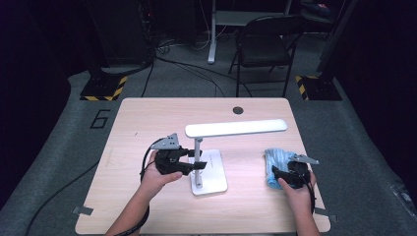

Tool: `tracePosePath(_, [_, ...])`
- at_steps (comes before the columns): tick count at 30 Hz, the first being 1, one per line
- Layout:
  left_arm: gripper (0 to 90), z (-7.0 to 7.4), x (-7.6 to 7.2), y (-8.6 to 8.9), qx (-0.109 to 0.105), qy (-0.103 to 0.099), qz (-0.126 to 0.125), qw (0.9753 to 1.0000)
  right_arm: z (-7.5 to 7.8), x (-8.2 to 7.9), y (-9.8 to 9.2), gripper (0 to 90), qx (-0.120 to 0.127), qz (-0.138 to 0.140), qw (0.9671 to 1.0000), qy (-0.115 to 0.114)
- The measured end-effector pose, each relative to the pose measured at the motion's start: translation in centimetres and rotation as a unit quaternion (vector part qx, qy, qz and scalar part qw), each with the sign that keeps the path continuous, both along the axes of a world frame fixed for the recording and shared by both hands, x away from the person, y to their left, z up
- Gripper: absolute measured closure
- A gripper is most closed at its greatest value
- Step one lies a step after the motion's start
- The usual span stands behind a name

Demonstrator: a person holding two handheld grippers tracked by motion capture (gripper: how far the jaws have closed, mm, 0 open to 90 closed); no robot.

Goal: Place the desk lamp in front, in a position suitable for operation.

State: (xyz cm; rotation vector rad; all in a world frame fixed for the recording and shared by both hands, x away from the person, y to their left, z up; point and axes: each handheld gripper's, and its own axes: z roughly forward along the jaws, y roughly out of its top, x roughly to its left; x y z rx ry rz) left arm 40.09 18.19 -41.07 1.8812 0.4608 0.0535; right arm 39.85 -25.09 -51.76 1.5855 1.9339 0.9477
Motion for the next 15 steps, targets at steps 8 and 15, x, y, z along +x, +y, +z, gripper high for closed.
tracePosePath(8, [46.7,-0.01,-0.01,-0.04,0.001,0.000,0.002,1.0000,0.05,-0.19,0.20,30.0,-0.010,0.003,0.9999,-0.011])
tracePosePath(15, [46.8,-0.05,-0.03,-0.04,-0.001,-0.001,0.002,1.0000,0.18,-0.33,-0.23,49.2,-0.021,-0.008,0.9997,-0.003])
